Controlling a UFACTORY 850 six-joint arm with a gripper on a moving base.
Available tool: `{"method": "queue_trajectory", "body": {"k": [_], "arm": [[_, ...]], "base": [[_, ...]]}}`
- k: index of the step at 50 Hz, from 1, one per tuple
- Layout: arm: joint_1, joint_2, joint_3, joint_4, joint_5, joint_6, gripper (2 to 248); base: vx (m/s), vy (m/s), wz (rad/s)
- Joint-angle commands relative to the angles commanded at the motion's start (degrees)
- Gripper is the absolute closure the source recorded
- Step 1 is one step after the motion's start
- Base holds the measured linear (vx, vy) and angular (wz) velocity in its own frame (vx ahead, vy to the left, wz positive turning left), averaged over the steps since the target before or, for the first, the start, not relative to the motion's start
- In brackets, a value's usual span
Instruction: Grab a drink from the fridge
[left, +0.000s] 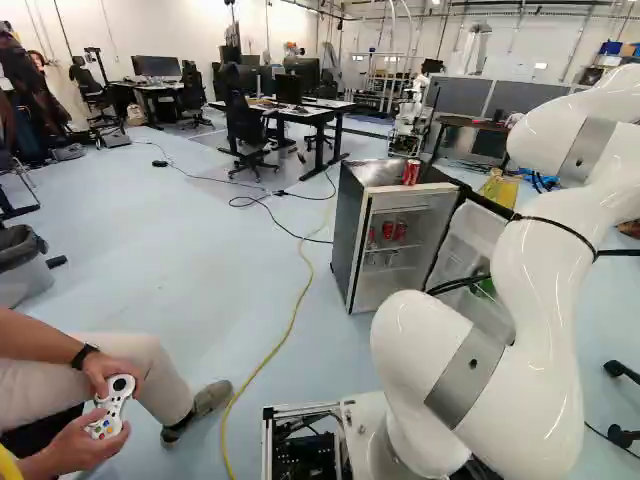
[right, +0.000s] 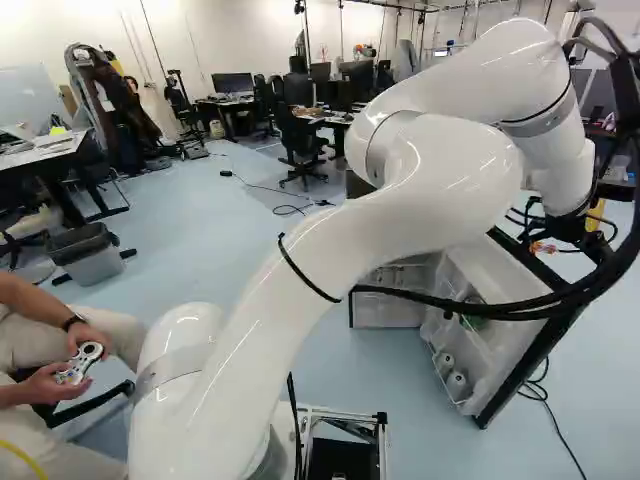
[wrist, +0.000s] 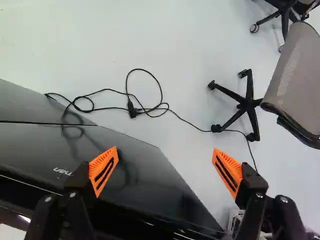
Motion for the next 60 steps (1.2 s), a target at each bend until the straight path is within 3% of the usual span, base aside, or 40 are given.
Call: {"method": "queue_trajectory", "body": {"k": [60], "arm": [[0.8, 10.5, 16.1, 0.0, 0.0, 0.0, 3]], "base": [[0.0, 0.0, 0.0]]}}
